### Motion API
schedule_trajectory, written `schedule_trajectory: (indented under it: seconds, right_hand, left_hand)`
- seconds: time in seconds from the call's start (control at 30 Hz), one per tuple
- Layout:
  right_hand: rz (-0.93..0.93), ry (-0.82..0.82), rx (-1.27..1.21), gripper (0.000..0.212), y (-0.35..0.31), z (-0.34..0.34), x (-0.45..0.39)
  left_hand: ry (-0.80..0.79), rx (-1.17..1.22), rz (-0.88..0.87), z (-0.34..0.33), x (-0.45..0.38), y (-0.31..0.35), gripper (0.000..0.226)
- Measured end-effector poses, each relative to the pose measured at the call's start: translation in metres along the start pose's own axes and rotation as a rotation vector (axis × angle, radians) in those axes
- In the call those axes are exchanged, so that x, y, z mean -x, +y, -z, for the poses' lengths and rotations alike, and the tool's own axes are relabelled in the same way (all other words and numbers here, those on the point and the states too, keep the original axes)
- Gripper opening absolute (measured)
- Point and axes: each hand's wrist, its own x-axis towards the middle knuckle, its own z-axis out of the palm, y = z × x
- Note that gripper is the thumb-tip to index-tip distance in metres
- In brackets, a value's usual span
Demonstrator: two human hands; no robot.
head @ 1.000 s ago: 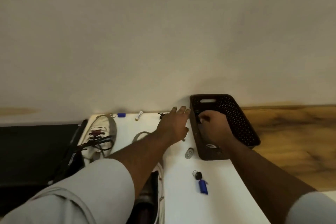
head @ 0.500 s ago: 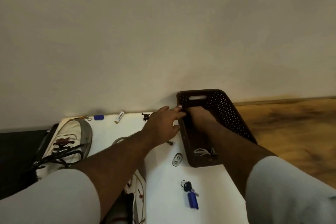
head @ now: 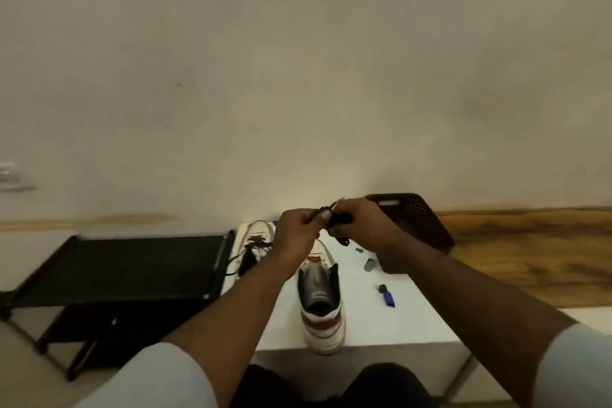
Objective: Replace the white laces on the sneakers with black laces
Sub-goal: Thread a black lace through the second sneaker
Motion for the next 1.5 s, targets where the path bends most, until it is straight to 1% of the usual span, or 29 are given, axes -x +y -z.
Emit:
schedule_trajectory:
  seconds: [0.03, 0.1, 0.17, 0.23, 0.3, 0.33, 0.4, 0.47, 0.53, 0.6, 0.67, 0.7, 0.73, 0.8, 0.87, 0.9, 0.93, 0.97, 1.0, 1.03, 1.07, 1.1, 1.17, 1.23, 1.3, 1.33, 1.37, 1.4, 1.5]
  right_hand:
    - [0.002, 0.004, -0.036, 0.005, -0.011, -0.008, 0.008]
    - [-0.029, 0.025, -0.116, 0.013, -0.025, -0.021, 0.017]
    - [-0.089, 0.083, -0.207, 0.025, -0.033, -0.029, 0.020]
    - [-0.150, 0.165, -0.363, 0.028, -0.040, -0.032, 0.024]
    - [-0.215, 0.272, -0.506, 0.027, -0.042, -0.030, 0.030]
    - [-0.235, 0.326, -0.520, 0.029, -0.039, -0.028, 0.034]
    - [-0.245, 0.371, -0.369, 0.033, -0.026, -0.027, 0.045]
    - [-0.273, 0.342, -0.183, 0.036, -0.014, -0.026, 0.058]
    - [-0.315, 0.287, -0.075, 0.037, -0.009, -0.026, 0.072]
    - [-0.326, 0.238, 0.010, 0.038, -0.012, -0.023, 0.078]
    - [-0.312, 0.211, 0.091, 0.039, -0.017, -0.021, 0.073]
    - [-0.289, 0.231, 0.099, 0.041, -0.019, -0.022, 0.070]
    - [-0.258, 0.260, 0.083, 0.042, -0.019, -0.022, 0.062]
    - [-0.215, 0.321, -0.128, 0.037, -0.023, -0.024, 0.048]
    - [-0.202, 0.336, -0.351, 0.030, -0.025, -0.027, 0.035]
    - [-0.196, 0.324, -0.406, 0.027, -0.025, -0.027, 0.027]
    - [-0.189, 0.299, -0.439, 0.025, -0.025, -0.027, 0.021]
    - [-0.180, 0.262, -0.446, 0.023, -0.026, -0.027, 0.017]
    - [-0.167, 0.206, -0.440, 0.021, -0.027, -0.027, 0.010]
    - [-0.151, 0.143, -0.431, 0.020, -0.027, -0.028, 0.004]
    - [-0.142, 0.078, -0.430, 0.019, -0.027, -0.030, -0.001]
    - [-0.132, 0.021, -0.435, 0.019, -0.028, -0.031, -0.005]
    - [-0.104, -0.045, -0.437, 0.019, -0.025, -0.033, -0.011]
    - [-0.095, -0.065, -0.422, 0.021, -0.014, -0.029, -0.015]
    - [-0.107, -0.073, -0.351, 0.023, 0.005, -0.020, -0.014]
    - [-0.131, -0.091, -0.303, 0.023, 0.017, -0.014, -0.012]
    - [-0.148, -0.109, -0.250, 0.023, 0.032, -0.008, -0.009]
    - [-0.168, -0.115, -0.213, 0.023, 0.045, -0.001, -0.004]
    - [-0.249, -0.058, -0.143, 0.028, 0.080, 0.013, 0.011]
  left_hand:
    - [0.044, 0.020, 0.007, 0.010, 0.012, 0.003, 0.013]
    - [0.125, 0.094, 0.051, 0.030, 0.031, 0.006, 0.012]
    - [0.210, 0.186, 0.113, 0.045, 0.041, 0.005, 0.014]
    - [0.311, 0.240, 0.191, 0.058, 0.047, 0.000, 0.013]
    - [0.465, 0.170, 0.247, 0.072, 0.046, -0.012, 0.011]
    - [0.538, 0.100, 0.260, 0.080, 0.046, -0.019, 0.011]
    - [0.621, -0.012, 0.294, 0.092, 0.051, -0.032, 0.017]
    - [0.597, 0.028, 0.330, 0.096, 0.061, -0.039, 0.028]
    - [0.530, 0.074, 0.349, 0.091, 0.076, -0.040, 0.032]
    - [0.462, -0.061, 0.303, 0.087, 0.081, -0.038, 0.025]
    - [0.358, -0.298, 0.228, 0.085, 0.077, -0.033, 0.012]
    - [0.313, -0.403, 0.200, 0.084, 0.072, -0.031, 0.012]
    - [0.290, -0.474, 0.165, 0.083, 0.062, -0.032, 0.012]
    - [0.273, -0.493, 0.113, 0.081, 0.046, -0.031, 0.014]
    - [0.270, -0.454, 0.079, 0.077, 0.027, -0.029, 0.015]
    - [0.283, -0.509, 0.093, 0.073, 0.018, -0.027, 0.016]
    - [0.275, -0.651, 0.126, 0.070, 0.012, -0.025, 0.022]
    - [0.216, -0.834, 0.170, 0.067, 0.009, -0.020, 0.037]
    - [0.121, -0.934, 0.193, 0.062, 0.001, -0.017, 0.054]
    - [0.008, -0.929, 0.193, 0.055, -0.003, -0.012, 0.067]
    - [-0.100, -0.829, 0.172, 0.047, -0.009, -0.009, 0.072]
    - [-0.171, -0.662, 0.144, 0.038, -0.012, -0.008, 0.069]
    - [-0.215, -0.326, 0.055, 0.027, -0.018, -0.013, 0.046]
    - [-0.265, -0.186, 0.009, 0.029, -0.024, -0.025, 0.025]
    - [-0.300, -0.114, 0.052, 0.046, -0.029, -0.038, 0.014]
    - [-0.283, -0.041, 0.101, 0.057, -0.033, -0.045, 0.013]
    - [-0.222, 0.026, 0.149, 0.069, -0.037, -0.050, 0.013]
    - [-0.107, 0.066, 0.195, 0.083, -0.040, -0.056, 0.014]
    - [0.370, 0.036, 0.296, 0.113, -0.042, -0.067, 0.017]
